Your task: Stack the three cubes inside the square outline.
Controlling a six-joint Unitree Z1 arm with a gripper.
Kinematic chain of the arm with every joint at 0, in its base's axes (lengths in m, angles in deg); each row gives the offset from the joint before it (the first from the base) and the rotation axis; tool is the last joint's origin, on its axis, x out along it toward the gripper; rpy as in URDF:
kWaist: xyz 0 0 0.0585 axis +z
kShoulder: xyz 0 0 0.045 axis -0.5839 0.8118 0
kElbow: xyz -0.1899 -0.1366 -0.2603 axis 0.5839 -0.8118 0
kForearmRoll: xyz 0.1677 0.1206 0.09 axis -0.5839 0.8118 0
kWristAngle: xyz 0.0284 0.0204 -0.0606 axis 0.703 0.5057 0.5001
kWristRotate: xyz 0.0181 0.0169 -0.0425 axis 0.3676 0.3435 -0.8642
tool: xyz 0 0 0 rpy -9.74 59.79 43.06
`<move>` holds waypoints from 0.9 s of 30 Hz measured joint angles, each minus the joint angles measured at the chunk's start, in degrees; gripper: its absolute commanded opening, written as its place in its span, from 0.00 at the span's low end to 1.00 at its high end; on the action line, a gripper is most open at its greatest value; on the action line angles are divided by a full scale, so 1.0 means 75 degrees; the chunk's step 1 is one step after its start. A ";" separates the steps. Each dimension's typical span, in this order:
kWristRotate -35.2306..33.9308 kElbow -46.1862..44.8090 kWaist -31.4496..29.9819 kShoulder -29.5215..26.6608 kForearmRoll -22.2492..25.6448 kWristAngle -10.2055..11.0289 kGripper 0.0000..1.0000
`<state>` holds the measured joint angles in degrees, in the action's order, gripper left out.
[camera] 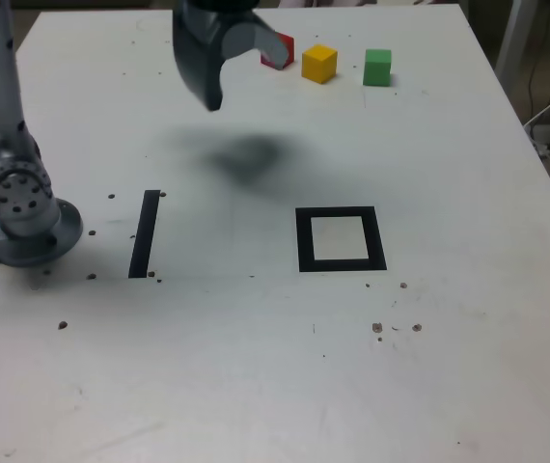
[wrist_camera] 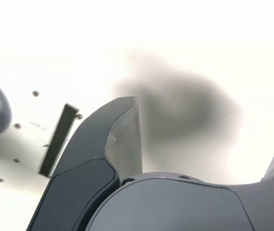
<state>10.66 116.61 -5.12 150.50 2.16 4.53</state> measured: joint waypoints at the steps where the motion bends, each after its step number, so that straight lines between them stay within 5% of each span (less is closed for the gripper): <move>1: 0.0059 0.0158 0.0131 0.0137 0.0069 -0.0003 0.98; 27: 0.1002 0.4138 0.2081 0.2759 0.1629 -0.0444 0.98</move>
<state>18.18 147.65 10.49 171.20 14.37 1.20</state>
